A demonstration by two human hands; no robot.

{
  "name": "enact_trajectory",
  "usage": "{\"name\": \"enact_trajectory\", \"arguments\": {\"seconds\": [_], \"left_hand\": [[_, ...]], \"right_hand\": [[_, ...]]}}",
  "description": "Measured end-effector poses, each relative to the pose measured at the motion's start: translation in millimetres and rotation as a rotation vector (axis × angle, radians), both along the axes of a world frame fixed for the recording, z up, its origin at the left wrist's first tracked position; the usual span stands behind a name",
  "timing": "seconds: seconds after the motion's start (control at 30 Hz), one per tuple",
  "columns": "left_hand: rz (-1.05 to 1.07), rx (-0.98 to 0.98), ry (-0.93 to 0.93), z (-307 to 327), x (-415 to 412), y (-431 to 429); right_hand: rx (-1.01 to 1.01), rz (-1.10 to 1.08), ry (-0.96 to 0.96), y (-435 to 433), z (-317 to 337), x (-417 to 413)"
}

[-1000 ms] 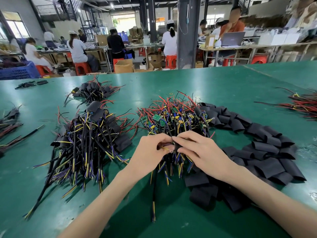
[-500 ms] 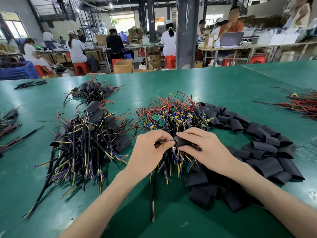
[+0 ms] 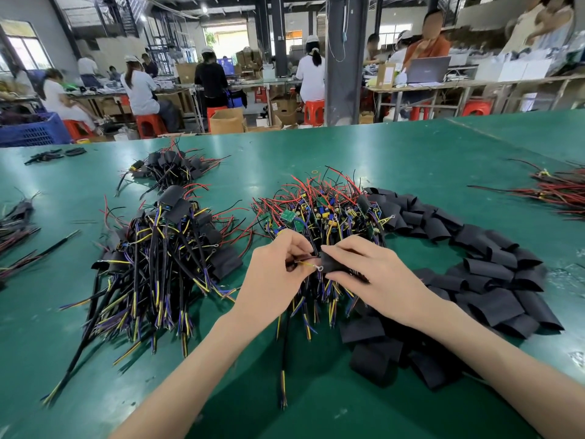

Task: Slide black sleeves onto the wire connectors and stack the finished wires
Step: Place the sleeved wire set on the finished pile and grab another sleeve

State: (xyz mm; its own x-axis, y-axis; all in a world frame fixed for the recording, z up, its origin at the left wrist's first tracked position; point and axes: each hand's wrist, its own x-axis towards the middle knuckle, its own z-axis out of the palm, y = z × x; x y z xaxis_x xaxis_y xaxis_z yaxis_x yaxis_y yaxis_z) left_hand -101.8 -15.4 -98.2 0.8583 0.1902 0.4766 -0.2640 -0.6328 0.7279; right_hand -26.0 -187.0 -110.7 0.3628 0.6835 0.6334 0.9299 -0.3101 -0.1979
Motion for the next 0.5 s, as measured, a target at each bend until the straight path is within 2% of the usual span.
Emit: {"name": "enact_trajectory", "arguments": {"seconds": [0.13,0.2,0.27,0.33,0.37,0.43,0.5], "left_hand": [[-0.035,0.065,0.013,0.7,0.3,1.7],[0.018,0.104,-0.033,2.8,0.4,3.3],[0.113,0.104,-0.097,6.4,0.9,8.0],[0.199,0.077,-0.191,11.6,1.1,14.9],[0.230,0.068,-0.249,14.6,0.7,19.0],[0.294,0.099,-0.363,21.2,-0.8,28.7],[0.397,0.187,-0.472,27.7,-2.3,41.9]], "right_hand": [[0.013,0.011,0.042,-0.3,2.6,-1.1],[0.141,-0.036,0.081,-5.5,9.5,4.8],[0.309,-0.203,0.066,-17.7,16.6,20.6],[0.354,-0.495,0.032,-37.0,18.7,44.8],[0.297,-0.647,0.048,-48.1,16.7,58.0],[0.044,-0.870,0.147,-68.8,6.8,80.1],[-0.187,-0.943,0.222,-81.6,-4.2,91.7]]}}
